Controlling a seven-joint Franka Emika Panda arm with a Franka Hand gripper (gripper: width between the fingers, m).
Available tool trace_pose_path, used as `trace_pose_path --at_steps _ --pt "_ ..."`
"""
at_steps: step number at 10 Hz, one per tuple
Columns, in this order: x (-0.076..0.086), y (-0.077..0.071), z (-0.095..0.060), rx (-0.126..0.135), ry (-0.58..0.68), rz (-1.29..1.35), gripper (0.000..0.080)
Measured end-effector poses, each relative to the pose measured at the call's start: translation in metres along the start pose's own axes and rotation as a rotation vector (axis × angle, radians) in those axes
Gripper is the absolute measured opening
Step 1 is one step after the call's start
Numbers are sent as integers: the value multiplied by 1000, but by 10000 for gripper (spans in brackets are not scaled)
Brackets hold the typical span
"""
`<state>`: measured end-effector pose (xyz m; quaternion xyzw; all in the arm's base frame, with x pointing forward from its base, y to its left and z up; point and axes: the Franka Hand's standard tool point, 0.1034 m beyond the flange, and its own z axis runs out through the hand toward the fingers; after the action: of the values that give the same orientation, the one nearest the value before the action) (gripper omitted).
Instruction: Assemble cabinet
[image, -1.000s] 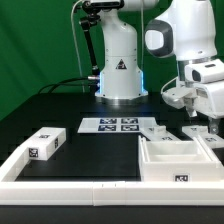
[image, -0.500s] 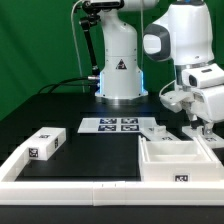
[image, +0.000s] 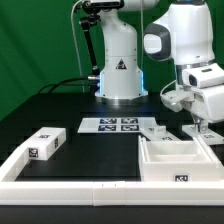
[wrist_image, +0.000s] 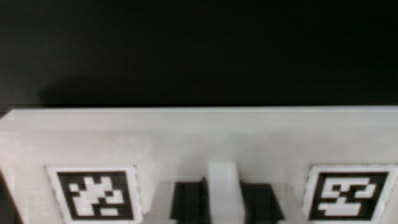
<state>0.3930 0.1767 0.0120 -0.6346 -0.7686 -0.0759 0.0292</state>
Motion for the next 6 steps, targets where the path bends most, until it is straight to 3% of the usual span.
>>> trace_pose_path --at_steps 3,6 --pt "-1 0 -1 -2 -1 11 71" --pt "-21 5 -28 -49 -31 118 71"
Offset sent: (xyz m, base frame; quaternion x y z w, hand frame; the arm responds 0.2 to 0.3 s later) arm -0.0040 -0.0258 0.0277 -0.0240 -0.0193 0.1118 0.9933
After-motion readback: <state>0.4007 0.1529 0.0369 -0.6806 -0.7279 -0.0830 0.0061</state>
